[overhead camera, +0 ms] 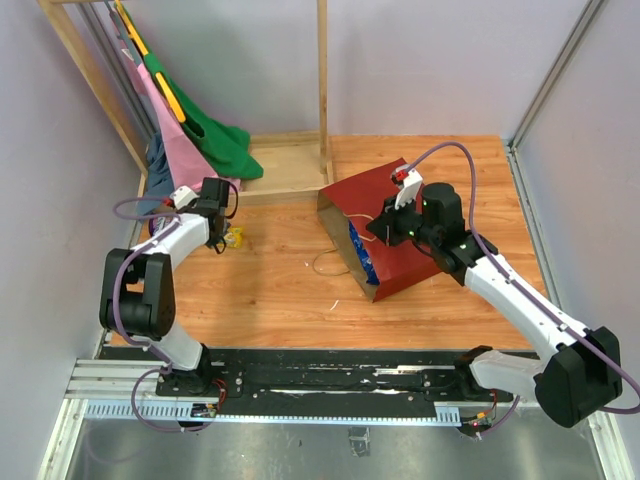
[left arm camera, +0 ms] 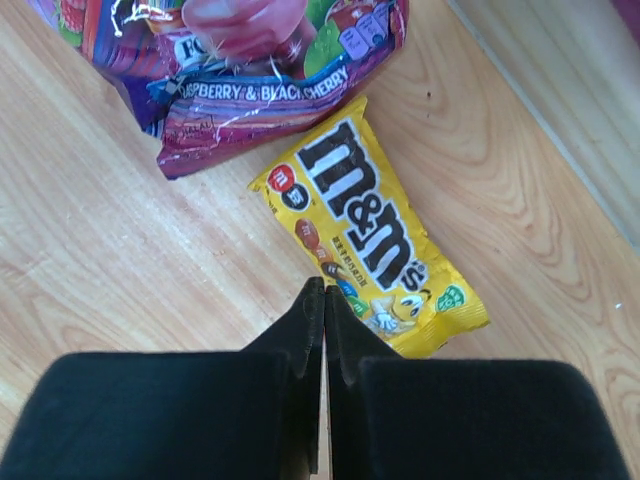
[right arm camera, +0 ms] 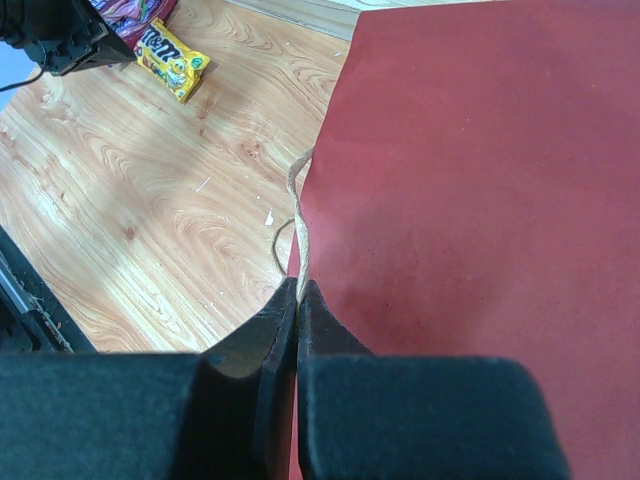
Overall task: Take the snacks out of the paper bag
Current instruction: Place the snack at the center of the board.
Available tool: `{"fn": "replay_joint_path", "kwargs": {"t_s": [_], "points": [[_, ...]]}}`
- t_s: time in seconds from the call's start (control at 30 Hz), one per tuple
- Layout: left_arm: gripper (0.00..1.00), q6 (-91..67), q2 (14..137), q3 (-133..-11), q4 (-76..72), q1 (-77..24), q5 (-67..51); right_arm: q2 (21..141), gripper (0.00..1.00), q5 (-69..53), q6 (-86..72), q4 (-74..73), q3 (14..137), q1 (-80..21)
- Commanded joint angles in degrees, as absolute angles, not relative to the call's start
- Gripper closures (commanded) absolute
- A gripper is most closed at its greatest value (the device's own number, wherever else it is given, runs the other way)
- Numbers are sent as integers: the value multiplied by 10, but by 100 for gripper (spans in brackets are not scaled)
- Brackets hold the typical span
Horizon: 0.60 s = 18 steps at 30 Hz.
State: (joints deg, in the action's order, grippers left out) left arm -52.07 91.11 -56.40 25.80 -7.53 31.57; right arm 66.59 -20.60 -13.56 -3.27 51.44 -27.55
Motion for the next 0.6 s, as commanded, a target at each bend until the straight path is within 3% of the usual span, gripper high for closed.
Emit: {"fn": "replay_joint_path", "kwargs": {"t_s": [0.0, 0.57], "points": [[99, -521, 918, -565, 219, -60, 295, 665, 99, -214, -139, -20, 507, -269], [99, -568, 1047, -639, 236, -59, 314, 675, 99, -213, -135, -21, 511, -270]]}}
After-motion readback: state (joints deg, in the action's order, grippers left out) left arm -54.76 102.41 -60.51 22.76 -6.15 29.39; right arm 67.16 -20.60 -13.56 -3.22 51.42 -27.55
